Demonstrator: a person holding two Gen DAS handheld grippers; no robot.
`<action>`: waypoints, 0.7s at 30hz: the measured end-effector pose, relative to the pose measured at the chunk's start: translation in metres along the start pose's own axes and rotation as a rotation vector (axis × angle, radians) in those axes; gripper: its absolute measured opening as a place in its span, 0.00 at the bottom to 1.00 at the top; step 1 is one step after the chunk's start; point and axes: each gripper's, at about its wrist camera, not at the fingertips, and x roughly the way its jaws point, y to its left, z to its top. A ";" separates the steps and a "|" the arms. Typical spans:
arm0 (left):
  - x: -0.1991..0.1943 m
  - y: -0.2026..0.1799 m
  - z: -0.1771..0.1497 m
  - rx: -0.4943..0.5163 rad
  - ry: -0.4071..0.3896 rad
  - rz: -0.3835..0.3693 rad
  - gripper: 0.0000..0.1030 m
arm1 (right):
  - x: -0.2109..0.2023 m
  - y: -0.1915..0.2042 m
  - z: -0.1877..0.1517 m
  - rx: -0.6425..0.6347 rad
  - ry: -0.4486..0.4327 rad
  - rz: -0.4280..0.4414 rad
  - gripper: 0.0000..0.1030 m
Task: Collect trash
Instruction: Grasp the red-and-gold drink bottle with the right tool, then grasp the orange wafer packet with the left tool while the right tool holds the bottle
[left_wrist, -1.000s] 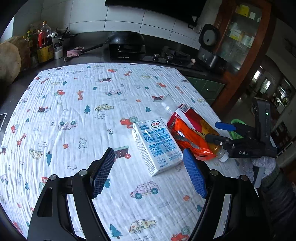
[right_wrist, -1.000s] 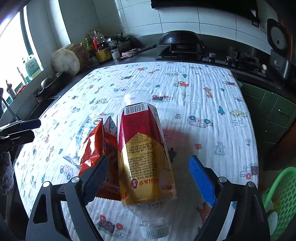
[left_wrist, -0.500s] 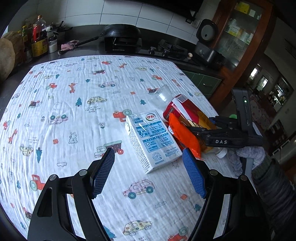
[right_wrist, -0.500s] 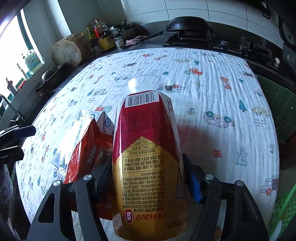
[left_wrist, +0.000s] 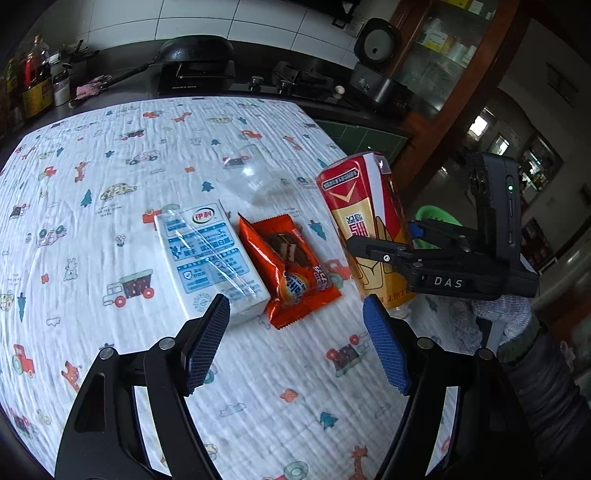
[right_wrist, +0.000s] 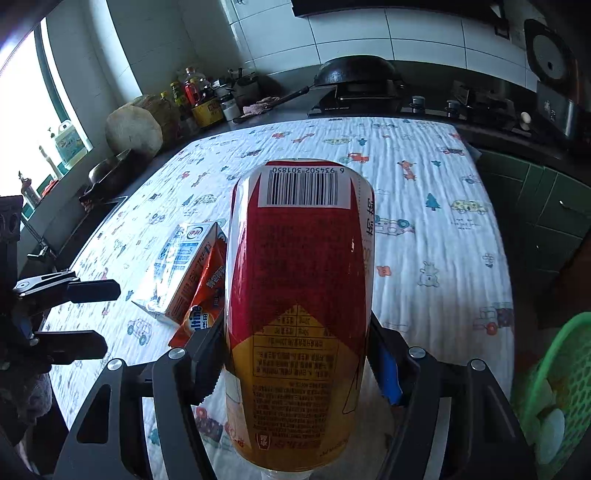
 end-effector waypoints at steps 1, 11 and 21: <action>0.003 -0.003 -0.002 -0.003 0.006 0.001 0.70 | -0.005 -0.002 -0.003 0.003 -0.005 -0.004 0.63; 0.037 -0.024 0.005 0.010 0.043 0.068 0.66 | -0.063 -0.025 -0.029 0.059 -0.081 -0.025 0.62; 0.068 -0.026 0.027 -0.016 0.060 0.175 0.66 | -0.094 -0.039 -0.050 0.081 -0.116 -0.042 0.62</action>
